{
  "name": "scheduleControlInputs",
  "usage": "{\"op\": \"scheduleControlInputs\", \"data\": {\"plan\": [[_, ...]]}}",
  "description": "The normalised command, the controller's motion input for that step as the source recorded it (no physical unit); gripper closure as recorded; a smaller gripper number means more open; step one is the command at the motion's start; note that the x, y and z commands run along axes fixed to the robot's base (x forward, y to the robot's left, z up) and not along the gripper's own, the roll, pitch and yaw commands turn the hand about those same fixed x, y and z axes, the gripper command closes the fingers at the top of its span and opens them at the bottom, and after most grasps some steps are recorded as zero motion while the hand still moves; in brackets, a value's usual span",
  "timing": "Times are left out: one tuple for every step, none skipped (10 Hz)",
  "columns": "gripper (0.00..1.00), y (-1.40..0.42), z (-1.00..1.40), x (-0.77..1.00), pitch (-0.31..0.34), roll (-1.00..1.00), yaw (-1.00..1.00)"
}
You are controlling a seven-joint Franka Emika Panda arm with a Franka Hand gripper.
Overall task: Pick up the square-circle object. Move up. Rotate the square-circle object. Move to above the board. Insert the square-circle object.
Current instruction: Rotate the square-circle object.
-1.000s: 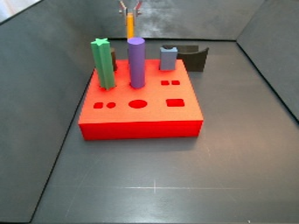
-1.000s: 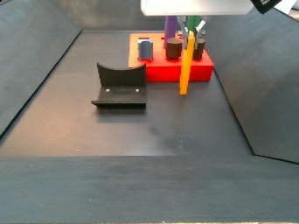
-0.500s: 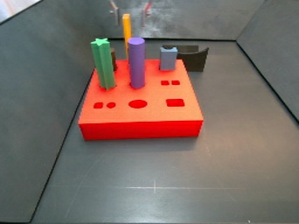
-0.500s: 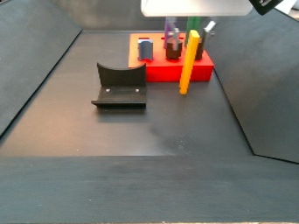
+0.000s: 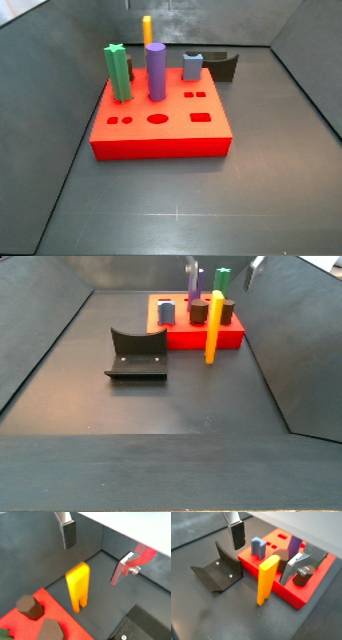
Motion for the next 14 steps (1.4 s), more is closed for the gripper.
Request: {"op": "scheduleControlInputs", "data": {"plan": [[0.00, 0.04, 0.23, 0.01, 0.063, 0.00, -0.04], [0.00, 0.00, 0.00, 0.00, 0.011, 0.00, -1.00], [0.00, 0.00, -0.02, 0.01, 0.012, 0.00, -1.00], [0.00, 0.00, 0.00, 0.01, 0.010, 0.00, -1.00], [0.00, 0.00, 0.00, 0.01, 0.011, 0.00, -1.00], [0.00, 0.01, 0.00, 0.01, 0.011, 0.00, -1.00], [0.00, 0.01, 0.00, 0.01, 0.012, 0.00, -1.00], [0.00, 0.01, 0.00, 0.01, 0.013, 0.00, -1.00], [0.00, 0.01, 0.00, 0.01, 0.013, 0.00, -1.00], [0.00, 0.01, 0.00, 0.01, 0.014, 0.00, -1.00], [0.00, 0.01, 0.00, 0.01, 0.015, 0.00, -1.00], [0.00, 0.01, 0.00, 0.01, 0.016, 0.00, -1.00], [0.00, 0.01, 0.00, 0.01, 0.018, 0.00, -1.00], [0.00, 0.01, 0.00, 0.01, 0.019, 0.00, -1.00]]}}
